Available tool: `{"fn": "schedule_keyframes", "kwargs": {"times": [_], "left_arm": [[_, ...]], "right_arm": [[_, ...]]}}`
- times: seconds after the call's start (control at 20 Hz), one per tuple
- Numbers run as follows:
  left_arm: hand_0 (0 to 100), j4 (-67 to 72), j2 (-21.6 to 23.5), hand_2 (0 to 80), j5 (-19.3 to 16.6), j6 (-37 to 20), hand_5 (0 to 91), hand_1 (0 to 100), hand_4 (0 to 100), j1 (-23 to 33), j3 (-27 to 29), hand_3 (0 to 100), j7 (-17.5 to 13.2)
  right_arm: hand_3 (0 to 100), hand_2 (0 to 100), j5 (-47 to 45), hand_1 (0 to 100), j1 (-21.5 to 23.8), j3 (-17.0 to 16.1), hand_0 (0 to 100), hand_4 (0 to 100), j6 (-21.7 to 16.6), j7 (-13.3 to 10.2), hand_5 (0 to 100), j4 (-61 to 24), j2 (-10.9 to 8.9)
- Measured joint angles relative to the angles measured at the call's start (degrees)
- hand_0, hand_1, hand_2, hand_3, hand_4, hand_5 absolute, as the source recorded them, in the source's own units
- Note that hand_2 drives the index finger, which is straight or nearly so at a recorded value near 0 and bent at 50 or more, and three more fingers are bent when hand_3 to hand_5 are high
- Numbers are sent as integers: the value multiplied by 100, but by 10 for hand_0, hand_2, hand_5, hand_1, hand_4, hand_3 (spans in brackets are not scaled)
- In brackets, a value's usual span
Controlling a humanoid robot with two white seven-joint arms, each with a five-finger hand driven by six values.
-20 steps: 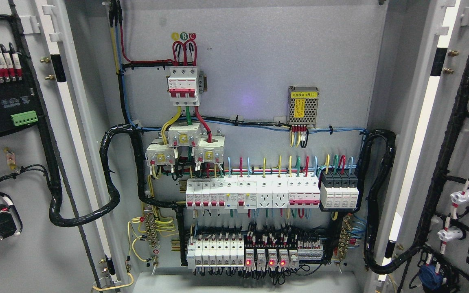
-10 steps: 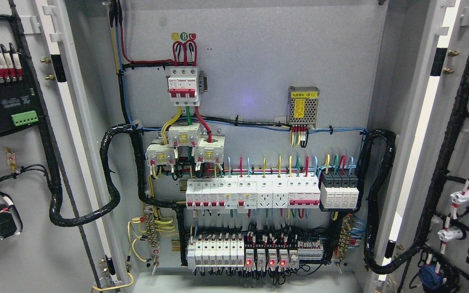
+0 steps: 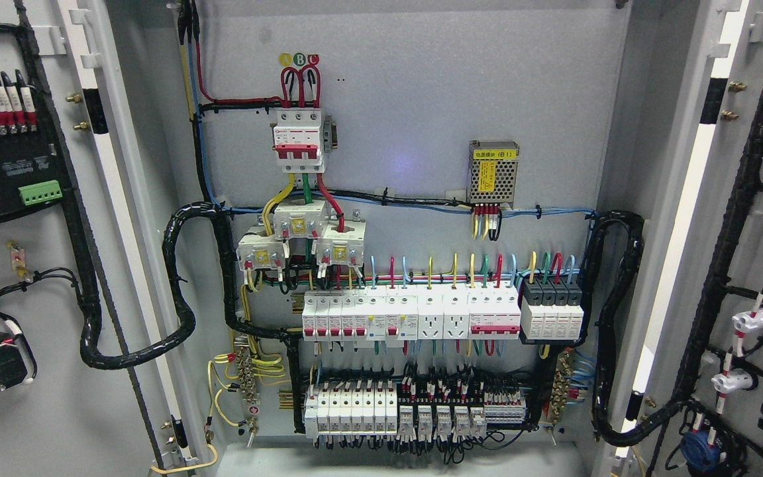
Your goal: Open door with both hands
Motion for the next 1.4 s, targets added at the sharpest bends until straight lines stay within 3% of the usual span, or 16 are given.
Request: {"fn": "schedule_keyframes", "kwargs": {"times": [0.2, 0.4, 0.55, 0.85, 1.2, 1.4], "left_arm": [[0, 939, -148, 0, -195, 460, 0, 0, 0, -280, -19, 0, -7], [0, 1765, -254, 0, -414, 824, 0, 0, 0, -576, -23, 0, -35], [0, 2274, -316, 0, -507, 1002, 0, 0, 0, -738, -25, 0, 43], [0, 3081, -490, 0, -592, 1091, 0, 0, 0, -983, -33, 0, 709], [0, 3691, -674, 0, -621, 1127, 0, 0, 0, -1163, -36, 0, 933], [0, 3892, -777, 0, -620, 1202, 0, 0, 0, -1221, -36, 0, 1227]], "right_arm": [[0, 0, 396, 0, -155, 15, 191, 0, 717, -355, 0, 685, 102], [0, 0, 751, 0, -244, 17, 191, 0, 1110, -862, 0, 1152, 219], [0, 0, 932, 0, -285, 17, 191, 0, 1456, -1050, 0, 1343, 287], [0, 0, 1146, 0, -338, 15, 191, 0, 1819, -1235, 0, 1462, 375], [0, 0, 1227, 0, -421, 13, 191, 0, 2229, -1285, 0, 1844, 434], [0, 0, 1245, 0, -494, 10, 191, 0, 2300, -1295, 0, 1980, 513]]}}
